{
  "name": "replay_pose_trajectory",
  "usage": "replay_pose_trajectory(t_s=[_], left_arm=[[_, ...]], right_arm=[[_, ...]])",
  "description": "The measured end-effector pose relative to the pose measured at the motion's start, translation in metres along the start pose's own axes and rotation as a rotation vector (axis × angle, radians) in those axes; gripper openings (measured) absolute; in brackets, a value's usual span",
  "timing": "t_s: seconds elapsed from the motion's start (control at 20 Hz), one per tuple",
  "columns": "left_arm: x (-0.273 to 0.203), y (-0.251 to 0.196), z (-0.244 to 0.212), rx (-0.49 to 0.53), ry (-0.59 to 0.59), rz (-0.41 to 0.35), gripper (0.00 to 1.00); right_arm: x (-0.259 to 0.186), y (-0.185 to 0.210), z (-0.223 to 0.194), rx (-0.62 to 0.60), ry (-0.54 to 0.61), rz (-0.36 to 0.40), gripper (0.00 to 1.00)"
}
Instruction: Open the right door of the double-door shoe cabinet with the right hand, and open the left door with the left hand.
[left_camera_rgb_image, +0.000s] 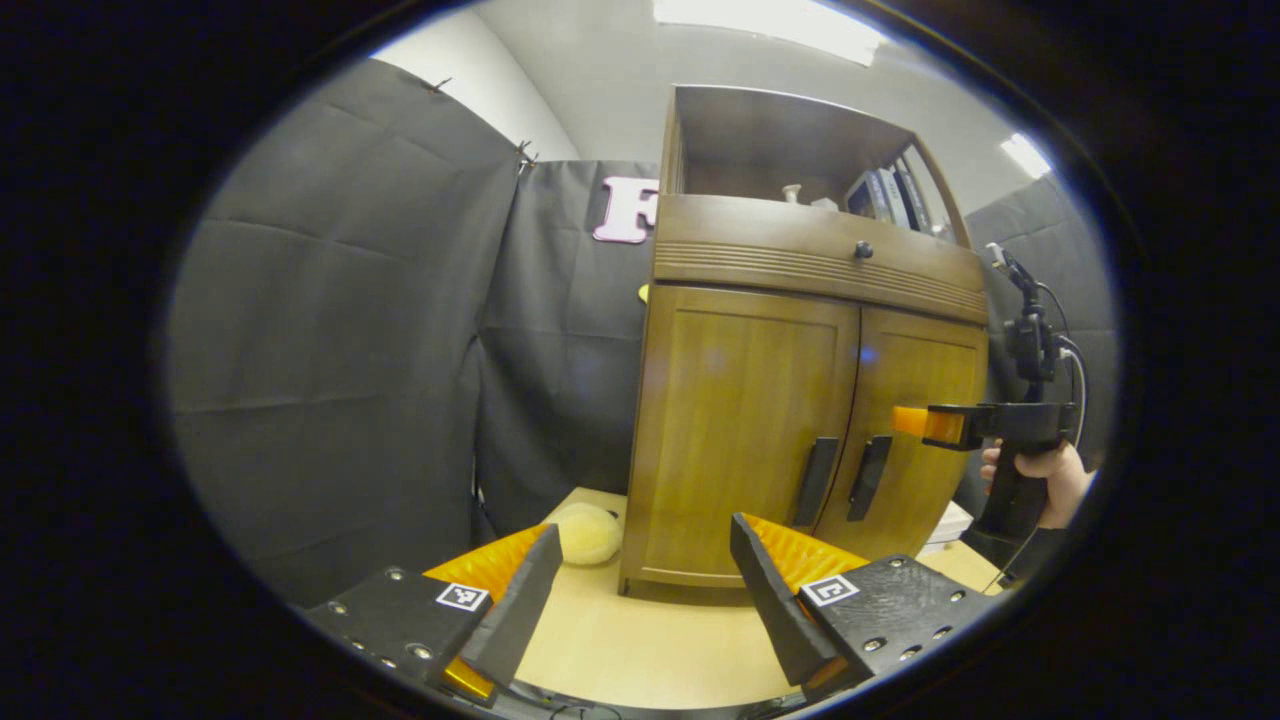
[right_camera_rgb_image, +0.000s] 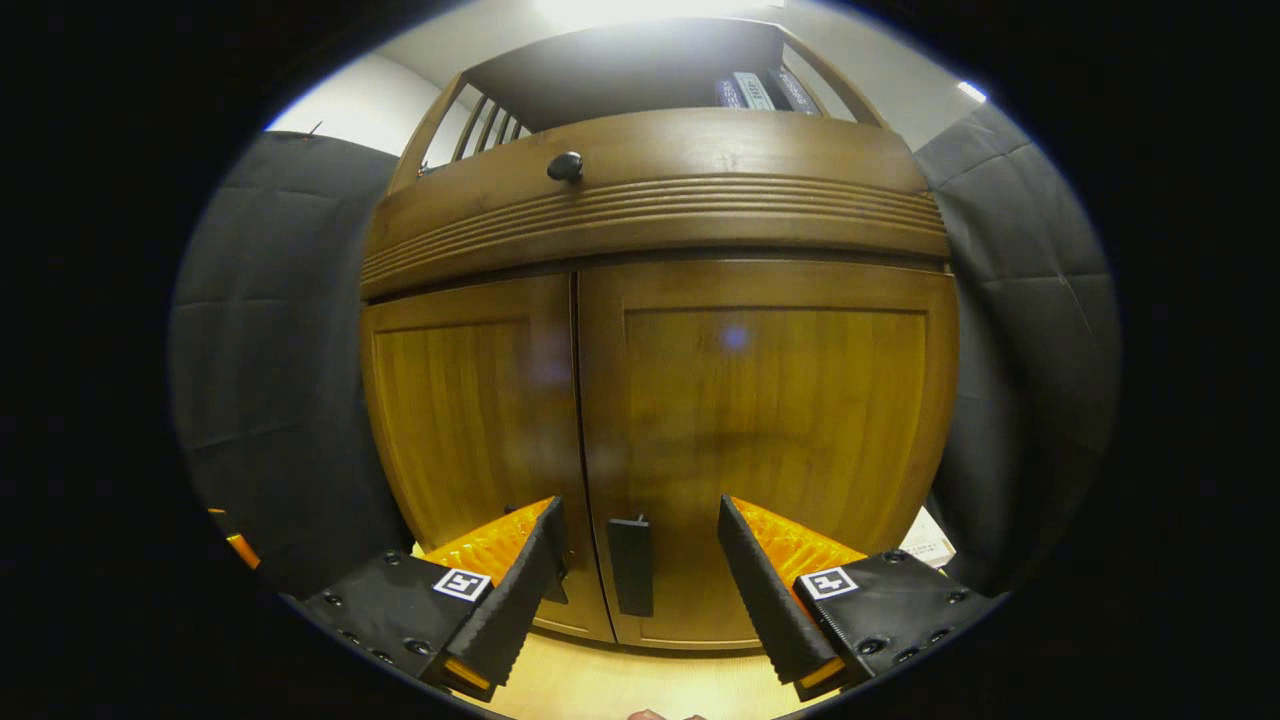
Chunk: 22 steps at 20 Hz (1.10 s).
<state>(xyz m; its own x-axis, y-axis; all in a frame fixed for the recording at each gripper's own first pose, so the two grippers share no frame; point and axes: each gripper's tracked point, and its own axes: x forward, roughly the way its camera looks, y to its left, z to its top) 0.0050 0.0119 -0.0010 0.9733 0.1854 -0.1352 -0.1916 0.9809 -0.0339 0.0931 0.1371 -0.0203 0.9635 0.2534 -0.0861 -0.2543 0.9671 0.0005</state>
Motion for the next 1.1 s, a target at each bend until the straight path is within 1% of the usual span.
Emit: replay_pose_trajectory(t_s=[0.25, 0.45, 0.65, 0.75, 0.85, 0.9, 0.95, 1.1], left_arm=[[-0.002, 0.003, 0.004, -0.004, 0.04, 0.045, 1.0], [-0.002, 0.01, 0.001, -0.054, 0.049, 0.051, 1.0], [-0.001, 0.012, 0.01, -0.072, 0.053, 0.077, 1.0], [0.006, 0.002, 0.012, -0.08, 0.077, 0.041, 1.0], [0.022, -0.017, 0.016, -0.046, 0.091, 0.018, 1.0], [0.027, -0.027, 0.013, -0.016, 0.102, 0.014, 1.0], [0.013, -0.033, 0.002, 0.017, 0.114, 0.01, 1.0], [0.005, -0.045, -0.008, 0.112, 0.142, -0.003, 1.0]], right_arm=[[0.021, 0.004, -0.023, -0.008, 0.018, 0.002, 0.93], [0.039, 0.003, -0.041, 0.007, 0.028, -0.011, 0.93], [0.062, 0.0, -0.064, 0.007, 0.069, -0.03, 0.93], [0.07, 0.001, -0.072, 0.002, 0.078, -0.036, 0.93], [0.074, 0.001, -0.078, 0.0, 0.086, -0.035, 0.92], [0.074, 0.004, -0.079, 0.0, 0.09, -0.037, 0.86], [0.074, 0.006, -0.079, -0.001, 0.091, -0.043, 0.83], [0.079, 0.0, -0.082, -0.002, 0.07, -0.078, 0.61]])
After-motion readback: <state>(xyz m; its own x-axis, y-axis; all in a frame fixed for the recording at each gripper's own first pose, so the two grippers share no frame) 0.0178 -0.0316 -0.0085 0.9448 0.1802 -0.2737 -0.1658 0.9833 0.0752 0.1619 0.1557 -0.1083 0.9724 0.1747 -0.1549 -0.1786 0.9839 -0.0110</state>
